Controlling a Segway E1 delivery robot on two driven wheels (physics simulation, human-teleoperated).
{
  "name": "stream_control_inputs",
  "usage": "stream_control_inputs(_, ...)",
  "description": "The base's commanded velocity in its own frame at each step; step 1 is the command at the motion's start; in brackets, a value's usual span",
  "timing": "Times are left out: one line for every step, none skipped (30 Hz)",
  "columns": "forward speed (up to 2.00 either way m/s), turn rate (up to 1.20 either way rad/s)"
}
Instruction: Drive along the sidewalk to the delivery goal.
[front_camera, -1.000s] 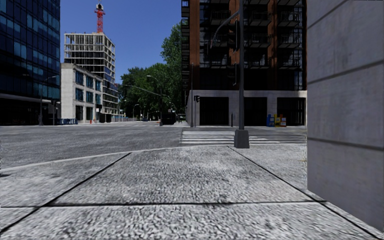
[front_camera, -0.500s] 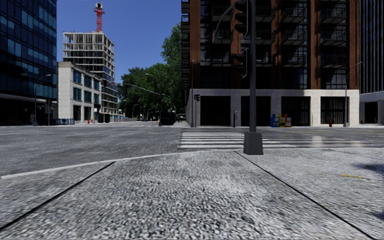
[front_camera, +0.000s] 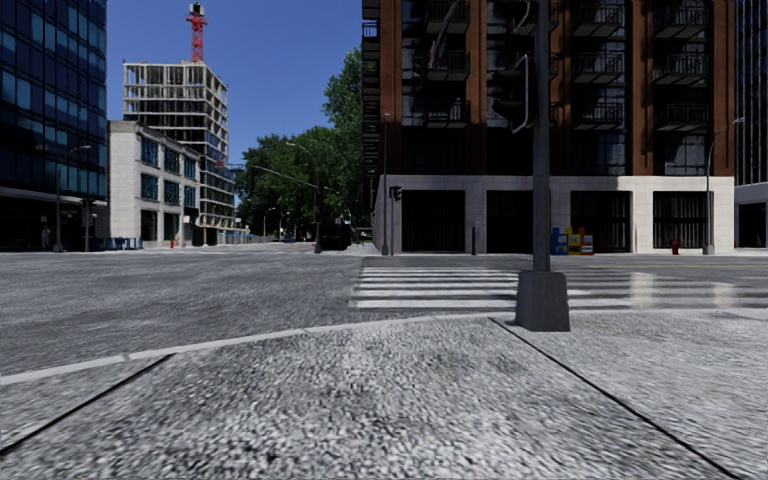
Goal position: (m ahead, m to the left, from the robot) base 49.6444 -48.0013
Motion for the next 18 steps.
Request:
stream_control_inputs(2.00,0.00)
stream_control_inputs(2.00,0.00)
stream_control_inputs(2.00,0.00)
stream_control_inputs(2.00,0.00)
stream_control_inputs(2.00,0.00)
stream_control_inputs(2.00,0.00)
stream_control_inputs(2.00,0.00)
stream_control_inputs(2.00,0.00)
stream_control_inputs(2.00,0.00)
stream_control_inputs(2.00,0.00)
stream_control_inputs(2.00,0.00)
stream_control_inputs(2.00,0.00)
stream_control_inputs(2.00,-0.02)
stream_control_inputs(2.00,-0.14)
stream_control_inputs(2.00,-0.20)
stream_control_inputs(2.00,-0.20)
stream_control_inputs(2.00,-0.21)
stream_control_inputs(2.00,-0.21)
